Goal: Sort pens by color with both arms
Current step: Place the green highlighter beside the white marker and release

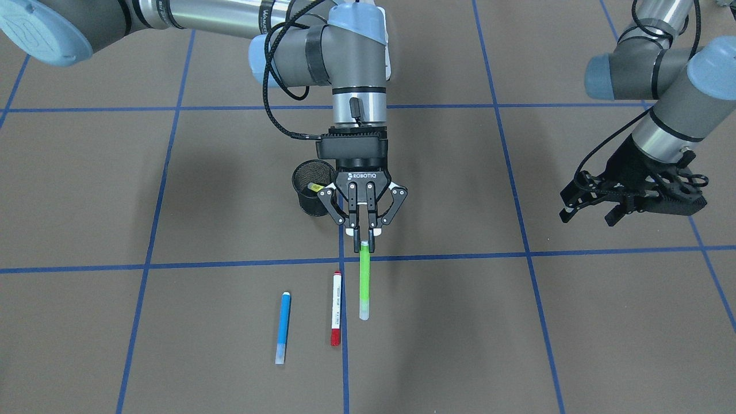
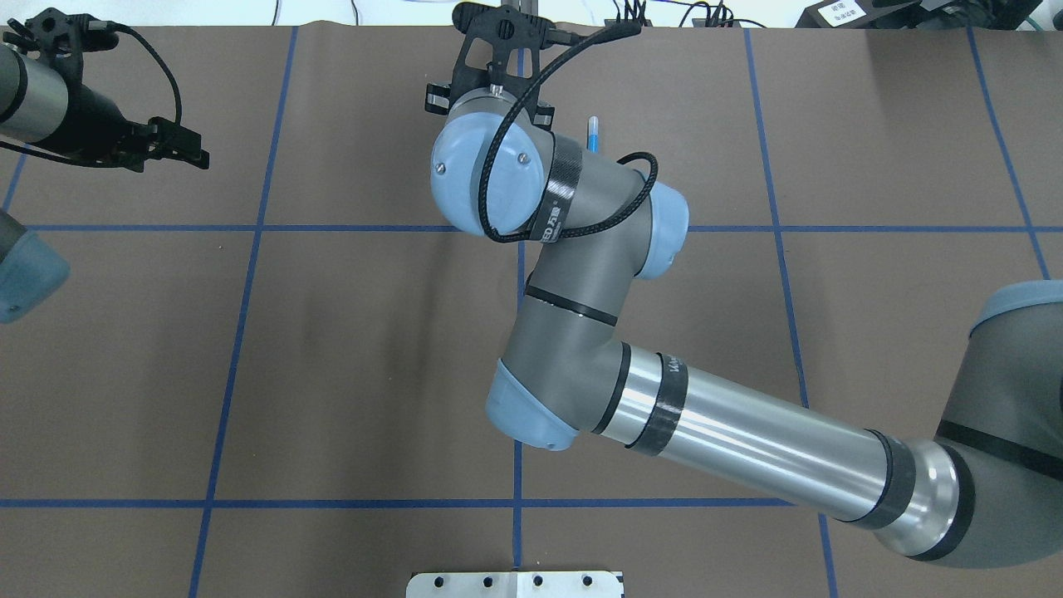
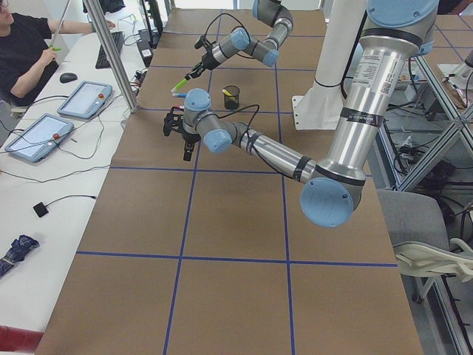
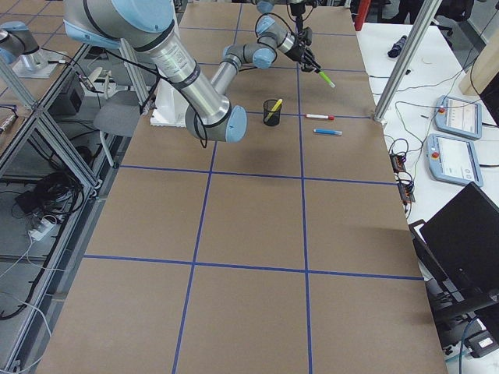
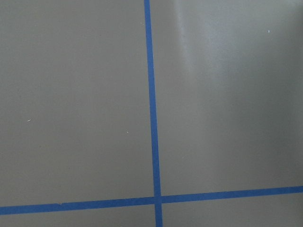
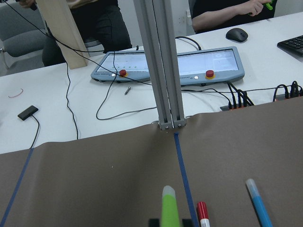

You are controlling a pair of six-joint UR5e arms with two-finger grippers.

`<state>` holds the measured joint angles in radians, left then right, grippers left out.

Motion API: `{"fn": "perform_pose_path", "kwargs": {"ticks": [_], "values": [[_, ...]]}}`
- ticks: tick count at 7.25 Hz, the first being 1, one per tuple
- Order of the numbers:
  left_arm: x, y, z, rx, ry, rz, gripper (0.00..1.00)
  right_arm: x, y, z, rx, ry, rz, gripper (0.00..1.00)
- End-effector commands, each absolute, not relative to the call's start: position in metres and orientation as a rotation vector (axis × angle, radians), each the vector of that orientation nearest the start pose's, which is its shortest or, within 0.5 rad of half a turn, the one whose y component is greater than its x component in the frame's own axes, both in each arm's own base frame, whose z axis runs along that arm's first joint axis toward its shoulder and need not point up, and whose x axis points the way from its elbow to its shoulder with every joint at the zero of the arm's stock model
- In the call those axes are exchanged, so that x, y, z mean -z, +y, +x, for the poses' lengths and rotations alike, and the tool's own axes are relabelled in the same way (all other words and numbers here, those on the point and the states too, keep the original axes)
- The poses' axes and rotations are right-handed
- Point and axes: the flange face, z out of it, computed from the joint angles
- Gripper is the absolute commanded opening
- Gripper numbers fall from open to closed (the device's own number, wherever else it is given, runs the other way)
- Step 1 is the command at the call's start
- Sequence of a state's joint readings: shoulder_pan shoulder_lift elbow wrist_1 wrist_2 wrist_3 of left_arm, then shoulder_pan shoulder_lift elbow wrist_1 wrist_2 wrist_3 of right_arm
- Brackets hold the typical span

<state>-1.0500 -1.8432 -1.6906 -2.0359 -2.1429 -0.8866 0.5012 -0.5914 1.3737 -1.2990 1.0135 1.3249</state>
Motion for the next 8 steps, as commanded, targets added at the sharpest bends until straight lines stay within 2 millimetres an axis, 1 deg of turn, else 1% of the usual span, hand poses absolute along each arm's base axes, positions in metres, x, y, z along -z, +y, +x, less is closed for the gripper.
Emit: {"fn": "perform_pose_path", "kwargs": {"ticks": [1,2,3,4,5,6,7,8], "values": [[-0.406,-0.566,0.234,0.092,0.942,0.281,0.99,-0.099,-0.531,-0.595,-0.496,-0.699,0.883,0.00],[-0.407,-0.567,0.232,0.096,0.940,0.282,0.99,-0.101,-0.532,-0.596,-0.498,-0.694,0.886,0.00],[-0.408,-0.567,0.232,0.096,0.940,0.280,0.99,-0.099,-0.532,-0.597,-0.499,-0.690,0.892,0.00],[-0.409,-0.567,0.232,0.097,0.939,0.279,0.99,-0.092,-0.538,-0.609,-0.481,-0.667,0.892,0.00],[-0.409,-0.567,0.232,0.097,0.939,0.279,0.99,-0.087,-0.542,-0.616,-0.476,-0.660,0.890,0.00],[-0.412,-0.568,0.233,0.099,0.935,0.274,0.99,-0.096,-0.545,-0.625,-0.485,-0.700,0.901,0.00],[-0.413,-0.569,0.232,0.101,0.934,0.273,0.99,-0.112,-0.550,-0.636,-0.478,-0.705,0.908,0.00],[-0.413,-0.569,0.233,0.099,0.935,0.273,0.99,-0.114,-0.550,-0.637,-0.467,-0.701,0.909,0.00]]}}
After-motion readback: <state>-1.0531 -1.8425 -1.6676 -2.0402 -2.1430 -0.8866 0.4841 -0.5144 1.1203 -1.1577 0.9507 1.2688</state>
